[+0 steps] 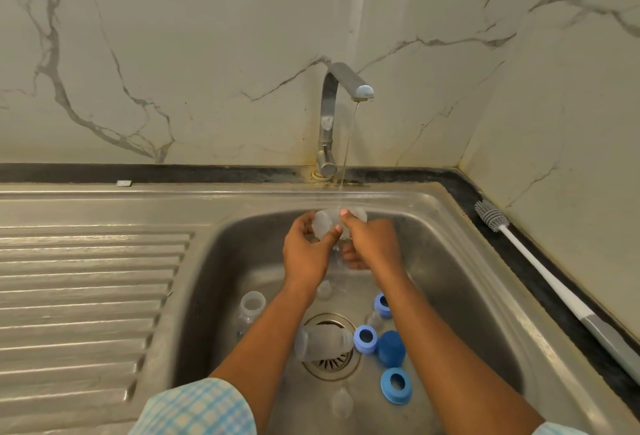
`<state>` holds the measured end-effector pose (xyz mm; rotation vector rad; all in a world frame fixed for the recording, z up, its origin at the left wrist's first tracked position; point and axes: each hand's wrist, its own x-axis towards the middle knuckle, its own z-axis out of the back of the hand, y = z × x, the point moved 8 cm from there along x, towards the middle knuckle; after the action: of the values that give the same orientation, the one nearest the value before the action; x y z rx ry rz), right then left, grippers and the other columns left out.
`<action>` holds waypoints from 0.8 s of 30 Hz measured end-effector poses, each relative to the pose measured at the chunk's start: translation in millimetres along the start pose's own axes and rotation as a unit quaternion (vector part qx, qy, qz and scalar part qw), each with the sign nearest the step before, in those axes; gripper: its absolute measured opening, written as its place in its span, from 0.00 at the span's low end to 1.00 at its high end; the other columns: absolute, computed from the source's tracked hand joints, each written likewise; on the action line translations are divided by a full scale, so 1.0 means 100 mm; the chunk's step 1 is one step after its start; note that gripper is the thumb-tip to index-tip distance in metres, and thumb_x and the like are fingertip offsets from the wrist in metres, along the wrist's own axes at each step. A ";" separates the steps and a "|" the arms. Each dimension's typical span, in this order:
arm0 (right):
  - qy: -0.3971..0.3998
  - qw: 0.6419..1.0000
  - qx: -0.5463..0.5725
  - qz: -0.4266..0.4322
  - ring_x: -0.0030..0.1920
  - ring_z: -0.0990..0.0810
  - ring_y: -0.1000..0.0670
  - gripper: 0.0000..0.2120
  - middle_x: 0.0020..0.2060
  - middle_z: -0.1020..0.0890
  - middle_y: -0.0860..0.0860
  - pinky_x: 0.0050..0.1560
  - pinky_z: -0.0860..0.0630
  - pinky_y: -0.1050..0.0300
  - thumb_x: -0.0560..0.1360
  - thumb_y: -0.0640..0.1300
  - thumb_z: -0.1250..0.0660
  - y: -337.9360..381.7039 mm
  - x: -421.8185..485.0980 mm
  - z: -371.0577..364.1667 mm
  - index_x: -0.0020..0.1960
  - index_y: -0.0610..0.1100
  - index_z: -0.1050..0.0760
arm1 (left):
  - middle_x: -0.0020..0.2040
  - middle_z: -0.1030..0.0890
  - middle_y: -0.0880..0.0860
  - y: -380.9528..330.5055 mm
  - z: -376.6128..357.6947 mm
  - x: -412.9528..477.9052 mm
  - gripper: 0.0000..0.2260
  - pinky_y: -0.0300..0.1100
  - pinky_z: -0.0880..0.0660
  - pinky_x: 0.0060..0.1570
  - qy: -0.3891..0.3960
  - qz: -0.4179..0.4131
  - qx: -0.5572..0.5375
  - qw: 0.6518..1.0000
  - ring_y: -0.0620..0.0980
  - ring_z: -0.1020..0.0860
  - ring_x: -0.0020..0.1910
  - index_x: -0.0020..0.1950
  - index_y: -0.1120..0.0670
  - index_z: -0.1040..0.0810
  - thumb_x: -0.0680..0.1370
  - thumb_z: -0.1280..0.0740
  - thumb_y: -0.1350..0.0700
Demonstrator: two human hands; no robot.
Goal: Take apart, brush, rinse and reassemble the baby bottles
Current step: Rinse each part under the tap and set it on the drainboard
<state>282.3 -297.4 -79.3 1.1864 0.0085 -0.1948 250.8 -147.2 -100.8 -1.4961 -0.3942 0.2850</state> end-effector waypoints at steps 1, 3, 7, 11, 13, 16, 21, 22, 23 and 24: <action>0.035 0.997 0.006 -0.061 0.36 0.15 0.45 0.26 0.36 0.15 0.42 0.40 0.16 0.49 0.76 0.63 0.36 -0.07 -0.05 -0.05 0.47 0.39 0.20 | 0.53 0.19 0.49 0.03 -0.03 -0.01 0.19 0.39 0.23 0.52 0.003 0.019 -0.027 0.999 0.45 0.20 0.52 0.63 0.52 0.23 0.74 0.24 0.50; 0.081 0.989 0.042 -0.117 0.39 0.15 0.43 0.28 0.40 0.15 0.41 0.40 0.16 0.50 0.75 0.66 0.36 -0.13 -0.12 -0.13 0.49 0.39 0.22 | 0.51 0.17 0.51 0.07 -0.08 -0.04 0.15 0.40 0.20 0.49 0.013 0.051 -0.065 0.996 0.47 0.17 0.49 0.58 0.51 0.23 0.74 0.24 0.52; 0.081 0.977 0.173 -0.097 0.46 0.16 0.45 0.18 0.46 0.15 0.45 0.49 0.17 0.44 0.72 0.58 0.29 -0.10 -0.11 -0.41 0.53 0.45 0.20 | 0.51 0.18 0.49 0.06 -0.08 -0.05 0.15 0.47 0.18 0.48 0.024 0.018 0.002 1.000 0.46 0.18 0.48 0.56 0.52 0.26 0.74 0.26 0.62; 0.057 0.970 0.215 -0.097 0.46 0.16 0.48 0.14 0.45 0.15 0.47 0.48 0.18 0.50 0.72 0.52 0.28 -0.14 -0.10 -0.49 0.53 0.44 0.20 | 0.50 0.19 0.46 -0.09 -0.03 -0.04 0.17 0.42 0.21 0.47 0.019 -0.085 0.149 0.985 0.42 0.21 0.46 0.60 0.52 0.25 0.73 0.27 0.60; 0.053 0.967 0.235 -0.083 0.45 0.16 0.48 0.13 0.44 0.15 0.46 0.48 0.18 0.51 0.72 0.49 0.27 -0.16 -0.06 -0.44 0.52 0.43 0.20 | 0.45 0.18 0.47 -0.11 -0.04 -0.02 0.16 0.41 0.20 0.43 0.044 -0.100 0.165 0.980 0.44 0.19 0.43 0.59 0.50 0.23 0.73 0.27 0.58; 0.067 0.961 0.264 -0.043 0.44 0.15 0.46 0.13 0.42 0.15 0.44 0.46 0.18 0.50 0.71 0.48 0.25 -0.10 -0.02 -0.43 0.50 0.41 0.20 | 0.40 0.15 0.51 -0.04 -0.05 0.00 0.07 0.41 0.19 0.45 0.110 -0.008 0.024 0.994 0.47 0.16 0.41 0.52 0.54 0.19 0.76 0.28 0.56; 0.108 0.956 0.271 -0.018 0.44 0.15 0.42 0.27 0.45 0.15 0.41 0.44 0.18 0.49 0.65 0.58 0.24 0.03 0.02 -0.49 0.55 0.41 0.21 | 0.44 0.19 0.60 0.11 -0.18 -0.11 0.21 0.44 0.19 0.47 0.206 0.228 -0.242 0.920 0.53 0.18 0.44 0.58 0.63 0.20 0.80 0.35 0.46; 0.109 0.956 0.272 -0.014 0.46 0.15 0.41 0.27 0.46 0.15 0.41 0.46 0.18 0.48 0.65 0.57 0.24 0.03 0.03 -0.48 0.57 0.41 0.21 | 0.45 0.18 0.60 0.12 -0.18 -0.10 0.20 0.44 0.18 0.48 0.212 0.237 -0.247 0.915 0.54 0.18 0.46 0.59 0.63 0.20 0.80 0.34 0.46; 0.109 0.956 0.273 -0.011 0.46 0.15 0.42 0.26 0.46 0.15 0.41 0.45 0.19 0.50 0.66 0.56 0.25 0.04 0.04 -0.47 0.57 0.40 0.22 | 0.46 0.18 0.60 0.11 -0.16 -0.08 0.19 0.45 0.18 0.51 0.213 0.235 -0.242 0.917 0.54 0.18 0.47 0.59 0.63 0.20 0.79 0.32 0.47; 0.103 0.957 0.269 -0.012 0.45 0.16 0.43 0.23 0.45 0.16 0.42 0.42 0.20 0.52 0.68 0.53 0.26 0.03 0.05 -0.46 0.57 0.40 0.22 | 0.46 0.18 0.60 0.10 -0.14 -0.06 0.18 0.46 0.18 0.53 0.209 0.226 -0.223 0.925 0.55 0.18 0.48 0.58 0.63 0.20 0.78 0.31 0.49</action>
<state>292.0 -254.3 -94.1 1.7479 0.1626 -0.0937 251.8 -161.7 -111.4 -2.0382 0.2584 0.2348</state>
